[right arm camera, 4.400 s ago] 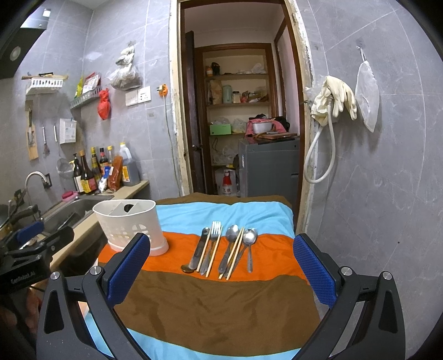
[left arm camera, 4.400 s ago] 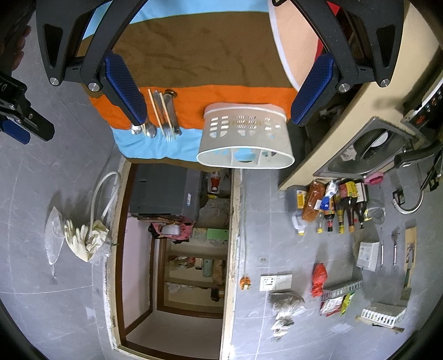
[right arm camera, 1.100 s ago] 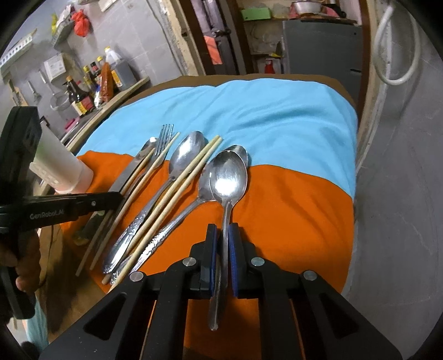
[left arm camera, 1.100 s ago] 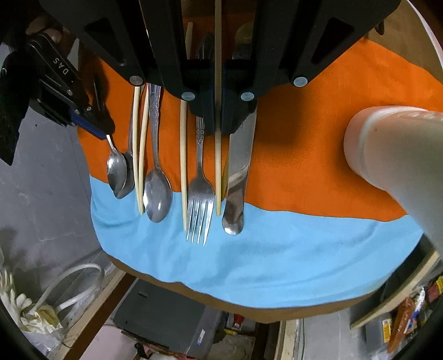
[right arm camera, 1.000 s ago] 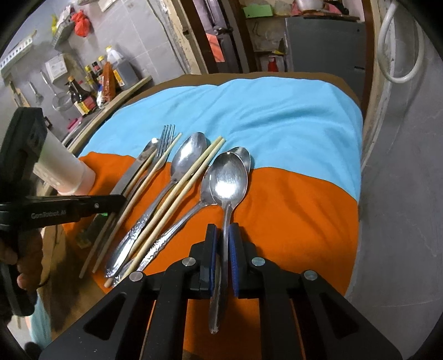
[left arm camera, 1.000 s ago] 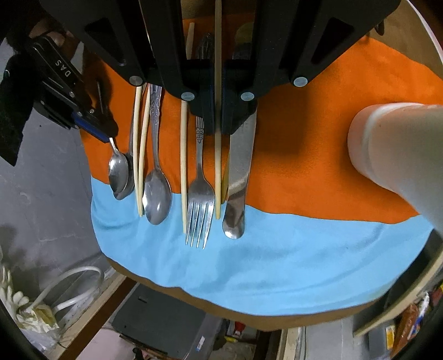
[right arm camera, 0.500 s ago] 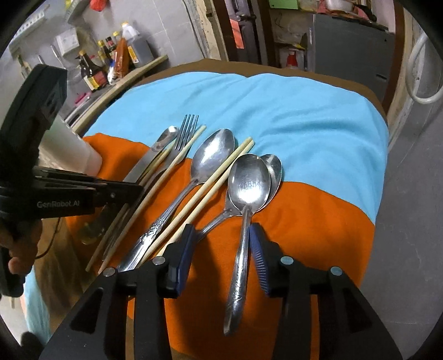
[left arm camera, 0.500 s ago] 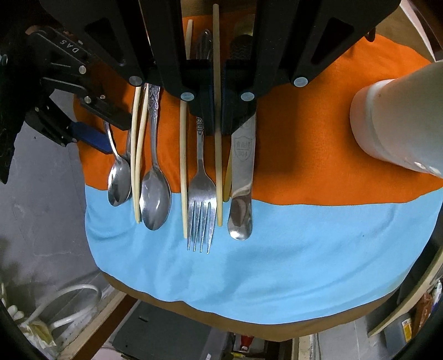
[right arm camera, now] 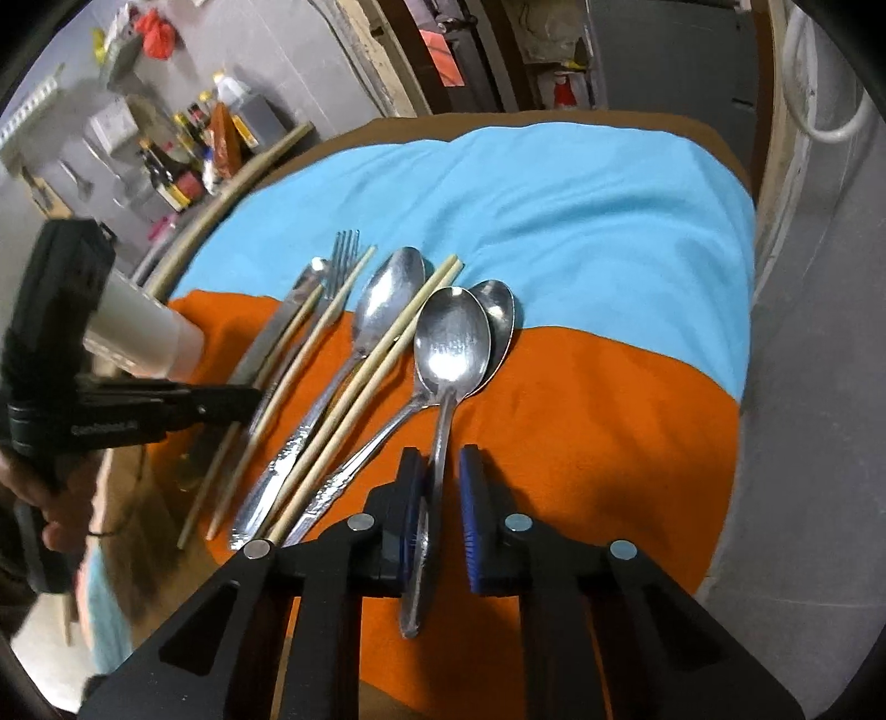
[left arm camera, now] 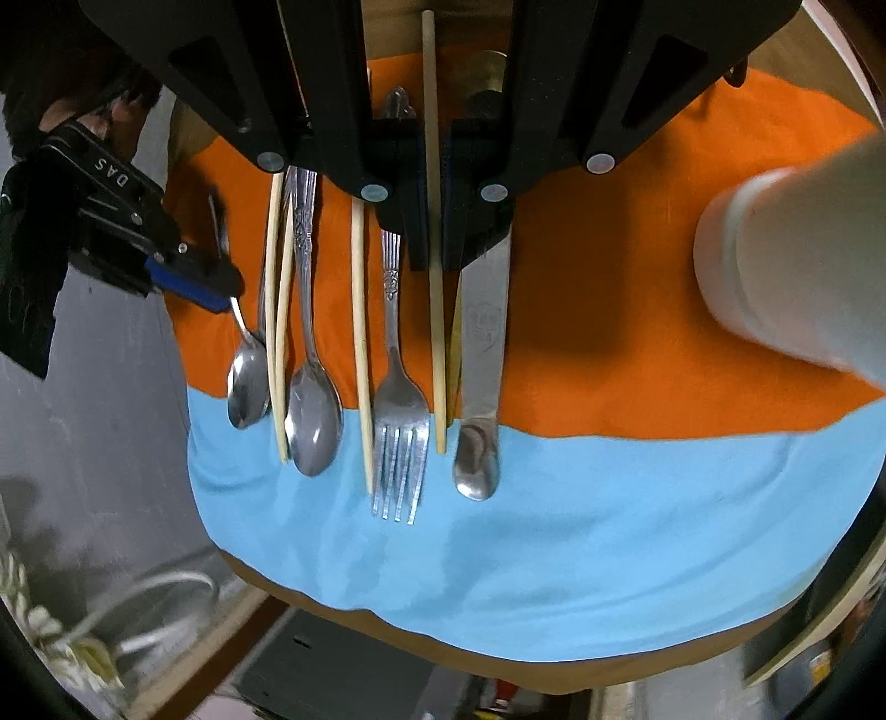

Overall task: Organize utensils
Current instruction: 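Lower the left tool onto a chopstick while the right tool grasps a spoon, then lift the chopstick and spoon and carry both toward the white caddy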

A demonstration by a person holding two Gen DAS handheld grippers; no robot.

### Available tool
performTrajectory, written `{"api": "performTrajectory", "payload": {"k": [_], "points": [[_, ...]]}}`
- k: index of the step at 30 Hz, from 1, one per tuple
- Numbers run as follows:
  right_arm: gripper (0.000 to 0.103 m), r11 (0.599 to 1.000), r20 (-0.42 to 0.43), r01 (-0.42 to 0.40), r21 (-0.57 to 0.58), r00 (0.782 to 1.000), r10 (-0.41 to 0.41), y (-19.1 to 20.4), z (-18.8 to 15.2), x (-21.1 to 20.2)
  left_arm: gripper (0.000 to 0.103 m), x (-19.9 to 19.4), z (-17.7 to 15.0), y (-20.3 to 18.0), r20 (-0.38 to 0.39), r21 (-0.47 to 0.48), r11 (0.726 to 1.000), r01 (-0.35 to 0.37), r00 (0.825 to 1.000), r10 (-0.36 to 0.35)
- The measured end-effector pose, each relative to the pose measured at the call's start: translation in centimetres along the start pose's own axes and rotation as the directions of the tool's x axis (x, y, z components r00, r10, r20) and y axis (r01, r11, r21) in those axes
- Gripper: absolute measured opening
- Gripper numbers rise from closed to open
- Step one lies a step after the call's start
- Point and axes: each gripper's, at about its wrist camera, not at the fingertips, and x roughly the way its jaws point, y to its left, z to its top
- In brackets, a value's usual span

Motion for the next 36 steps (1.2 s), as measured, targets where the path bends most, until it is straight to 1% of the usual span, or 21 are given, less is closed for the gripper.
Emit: {"api": "performTrajectory", "payload": {"k": [3,6,8,10,11,12,14,16,17,18,21,22,23,24,26,30,31,32,33,34,36], "points": [[0.009,0.999,-0.021,0.052,0.002,0.998,-0.052,0.5,0.3,0.2,0.005,0.3,0.6,-0.3,-0.035,0.025,1.0,-0.001,0.999,0.002],[0.01,0.989,-0.04,0.145,-0.031,0.988,-0.146,2.0,0.9,0.8,0.005,0.6,0.8,-0.8,-0.054,0.041,0.999,-0.017,0.998,0.02],[0.01,0.979,-0.037,0.197,-0.048,0.979,-0.199,2.9,1.1,1.1,0.004,0.8,1.0,-1.3,-0.056,0.052,0.998,-0.035,0.998,0.038],[0.009,0.973,-0.036,0.223,-0.052,0.974,-0.225,3.3,1.1,1.3,0.003,0.9,0.8,-1.6,-0.038,0.05,0.998,-0.037,0.998,0.039],[0.008,0.97,-0.03,0.238,-0.041,0.97,-0.239,3.4,1.1,1.2,0.003,0.8,0.7,-1.5,-0.021,0.046,0.999,-0.027,0.999,0.028],[0.005,0.97,-0.02,0.242,-0.026,0.97,-0.243,3.3,1.0,1.1,0.002,0.6,0.3,-1.4,0.012,0.038,0.999,0.005,1.0,-0.005],[0.004,0.978,0.022,0.202,0.042,0.979,-0.203,2.6,0.3,0.4,0.002,0.2,-0.4,-1.7,0.066,0.043,0.998,0.035,0.997,-0.037],[0.004,0.981,0.085,0.161,0.104,0.982,-0.17,2.3,-1.1,-0.8,0.002,-1.1,-1.5,-2.0,0.145,0.073,0.996,0.053,0.987,-0.063],[0.004,0.982,0.13,0.151,0.111,0.978,-0.165,2.7,-1.9,-1.7,0.002,-1.7,-2.1,-2.2,0.185,0.088,0.995,0.053,0.98,-0.069],[0.004,0.981,0.157,0.162,0.105,0.972,-0.177,3.2,-2.5,-2.2,0.002,-2.2,-2.5,-2.4,0.218,0.098,0.994,0.054,0.973,-0.075],[0.004,0.986,0.288,0.102,0.131,0.948,-0.136,4.4,-4.2,-4.2,0.002,-3.8,-4.1,-3.1,0.319,0.119,0.99,0.071,0.942,-0.106],[0.004,0.987,0.328,0.084,0.134,0.936,-0.124,4.7,-4.6,-4.8,0.002,-4.5,-4.7,-3.4,0.356,0.129,0.989,0.075,0.927,-0.117],[0.004,0.989,0.385,0.061,0.132,0.917,-0.108,5.4,-5.0,-5.8,0.002,-5.3,-5.2,-3.5,0.393,0.135,0.988,0.079,0.911,-0.127],[0.004,0.991,0.418,0.051,0.124,0.903,-0.098,6.1,-5.0,-6.3,0.002,-6.1,-5.4,-3.3,0.419,0.136,0.987,0.081,0.898,-0.132],[0.004,0.996,0.503,0.032,0.084,0.862,-0.07,8.3,-4.6,-8.0,0.002,-7.8,-6.1,-3.3,0.486,0.133,0.988,0.078,0.864,-0.133],[0.004,1.0,0.618,-0.005,0.021,0.786,-0.009,11.4,-2.9,-10.4,0.002,-12.4,-7.0,-1.9,0.604,0.113,0.991,0.068,0.787,-0.123],[0.004,1.0,0.639,-0.02,0.009,0.769,0.01,11.9,-2.4,-10.9,0.002,-13.7,-7.3,-1.7,0.637,0.106,0.992,0.065,0.762,-0.118],[0.004,0.999,0.668,-0.041,-0.01,0.743,0.037,12.8,-1.7,-11.5,0.002,-14.7,-7.4,-1.3,0.66,0.099,0.993,0.062,0.743,-0.112],[0.004,0.998,0.684,-0.054,-0.023,0.727,0.055,13.3,-1.1,-11.8,0.002,-15.6,-7.7,-1.1,0.68,0.092,0.994,0.058,0.726,-0.105],[0.004,0.997,0.7,-0.069,-0.039,0.71,0.076,13.9,-0.7,-12.3,0.002,-16.8,-7.7,-0.6,0.708,0.083,0.995,0.054,0.699,-0.097],[0.004,0.992,0.73,-0.102,-0.077,0.672,0.126,15.4,0.6,-12.7,0.002,-18.9,-7.9,0.3,0.753,0.062,0.997,0.049,0.653,-0.079]]}}
